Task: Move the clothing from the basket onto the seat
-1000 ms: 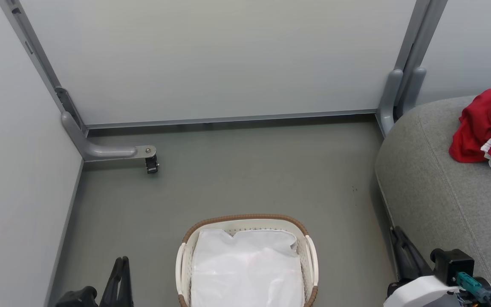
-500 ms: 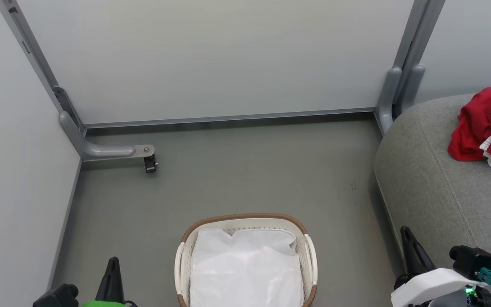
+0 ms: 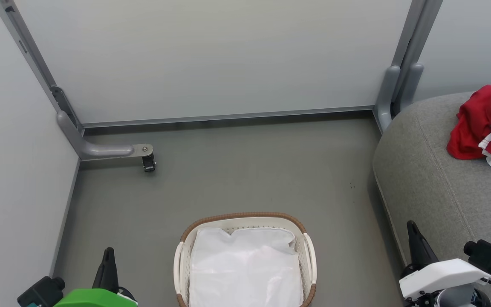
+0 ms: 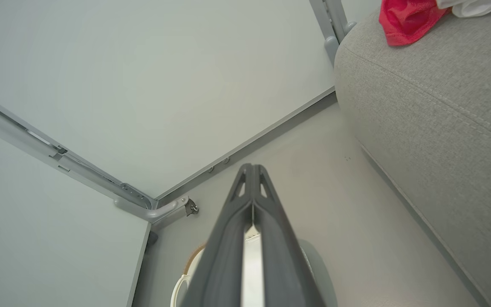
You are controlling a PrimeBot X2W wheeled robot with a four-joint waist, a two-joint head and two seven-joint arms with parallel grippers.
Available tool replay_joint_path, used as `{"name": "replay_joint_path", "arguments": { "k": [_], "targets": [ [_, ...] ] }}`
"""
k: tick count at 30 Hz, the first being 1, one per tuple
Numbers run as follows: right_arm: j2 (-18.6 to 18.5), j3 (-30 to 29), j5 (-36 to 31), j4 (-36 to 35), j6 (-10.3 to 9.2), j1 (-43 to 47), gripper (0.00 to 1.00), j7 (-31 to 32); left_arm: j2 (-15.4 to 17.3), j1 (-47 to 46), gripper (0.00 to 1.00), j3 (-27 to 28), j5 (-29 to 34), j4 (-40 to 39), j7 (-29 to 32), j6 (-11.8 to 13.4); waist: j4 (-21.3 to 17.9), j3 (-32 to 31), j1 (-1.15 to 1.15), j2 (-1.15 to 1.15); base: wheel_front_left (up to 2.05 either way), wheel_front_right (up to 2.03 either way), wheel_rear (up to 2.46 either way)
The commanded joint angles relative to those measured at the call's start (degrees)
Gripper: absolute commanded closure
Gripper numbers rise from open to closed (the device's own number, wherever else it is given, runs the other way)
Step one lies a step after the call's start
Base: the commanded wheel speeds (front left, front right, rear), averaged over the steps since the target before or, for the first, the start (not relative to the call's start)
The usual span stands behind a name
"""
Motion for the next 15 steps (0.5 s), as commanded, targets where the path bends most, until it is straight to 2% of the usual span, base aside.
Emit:
{"name": "replay_joint_path", "arguments": {
  "k": [1, 15],
  "targets": [
    [-0.3, -0.4, 2.1, -1.0, -0.02, -1.4, 1.00, 0.5, 0.1, -2.0, 1.00, 0.8, -1.9, -0.7, 0.5, -0.4, 0.0, 0.0, 0.00, 0.00, 0.00, 0.00, 0.00],
    [-0.4, -1.4, 12.6, -1.3, -0.02, -2.3, 1.00, 3.3, -0.8, -3.6, 1.00, 3.4, -10.1, -0.9, 3.4, -1.8, -0.3, 0.3, 0.00, 0.00, 0.00, 0.00, 0.00]
  ]
}}
